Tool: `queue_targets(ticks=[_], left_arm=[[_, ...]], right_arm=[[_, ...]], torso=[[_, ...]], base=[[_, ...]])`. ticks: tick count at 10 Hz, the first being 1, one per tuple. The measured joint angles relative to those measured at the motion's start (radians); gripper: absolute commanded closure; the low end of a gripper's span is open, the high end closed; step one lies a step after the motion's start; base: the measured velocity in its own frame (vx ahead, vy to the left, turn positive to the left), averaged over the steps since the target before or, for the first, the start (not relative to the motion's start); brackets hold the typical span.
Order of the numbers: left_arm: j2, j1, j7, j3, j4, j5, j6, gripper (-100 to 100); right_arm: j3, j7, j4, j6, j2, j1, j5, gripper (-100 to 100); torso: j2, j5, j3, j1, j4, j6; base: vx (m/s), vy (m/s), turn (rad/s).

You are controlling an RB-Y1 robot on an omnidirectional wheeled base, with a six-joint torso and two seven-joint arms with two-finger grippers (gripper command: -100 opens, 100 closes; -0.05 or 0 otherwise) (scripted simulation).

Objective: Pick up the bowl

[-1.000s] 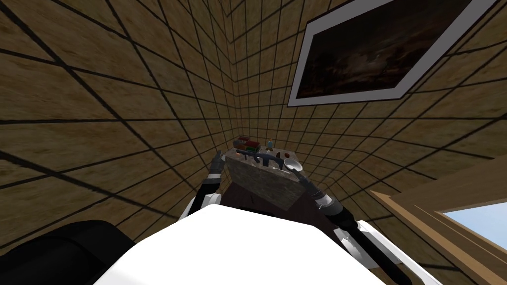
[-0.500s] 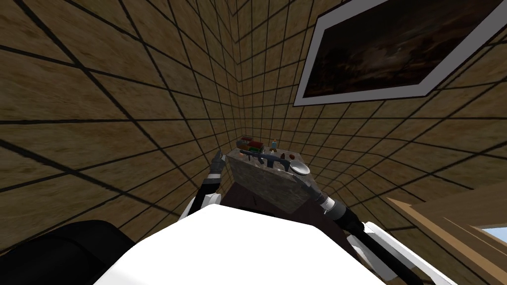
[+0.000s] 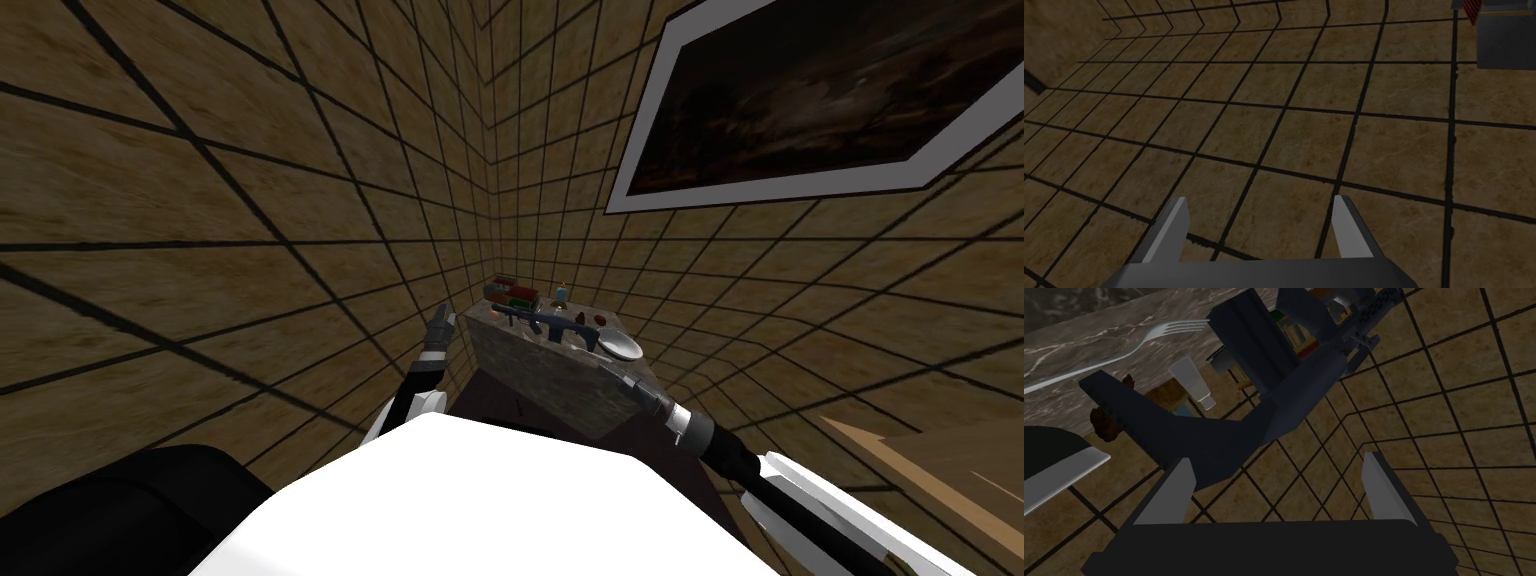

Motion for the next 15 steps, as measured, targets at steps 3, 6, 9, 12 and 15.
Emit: queue_targets(ticks=[3,6,9,12,15], left_arm=[[0.0,0.0,0.0,0.0,0.0,0.0,0.0,0],[0.0,0.0,0.0,0.0,0.0,0.0,0.0,0],[0.0,0.0,0.0,0.0,0.0,0.0,0.0,0],[0.0,0.0,0.0,0.0,0.0,0.0,0.0,0],[0.0,0.0,0.0,0.0,0.0,0.0,0.0,0]], right_arm=[[0.009,0.01,0.084,-0.007,-0.094,0.006,0.033,-100],[0.03,0.016,0.153,-0.004,-0.177,-0.006,0.065,-100],[0.032,0.035,0.199,0.001,-0.26,0.027,0.098,-100],[0.056,0.042,0.265,-0.001,-0.332,0.013,0.13,-100],[0.075,0.057,0.335,-0.007,-0.405,0.013,0.167,-100]], torso=[[0.0,0.0,0.0,0.0,0.0,0.0],[0.001,0.0,0.0,0.0,0.0,0.0],[0.0,0.0,0.0,0.001,0.0,0.0],[0.001,0.0,0.001,0.0,0.0,0.0],[0.0,0.0,0.0,0.0,0.0,0.0]], base=[[0.03,0.074,0.056],[0.028,0.08,0.072],[0.028,0.073,0.042],[0.021,0.072,0.053],[0.027,0.062,0.035]])
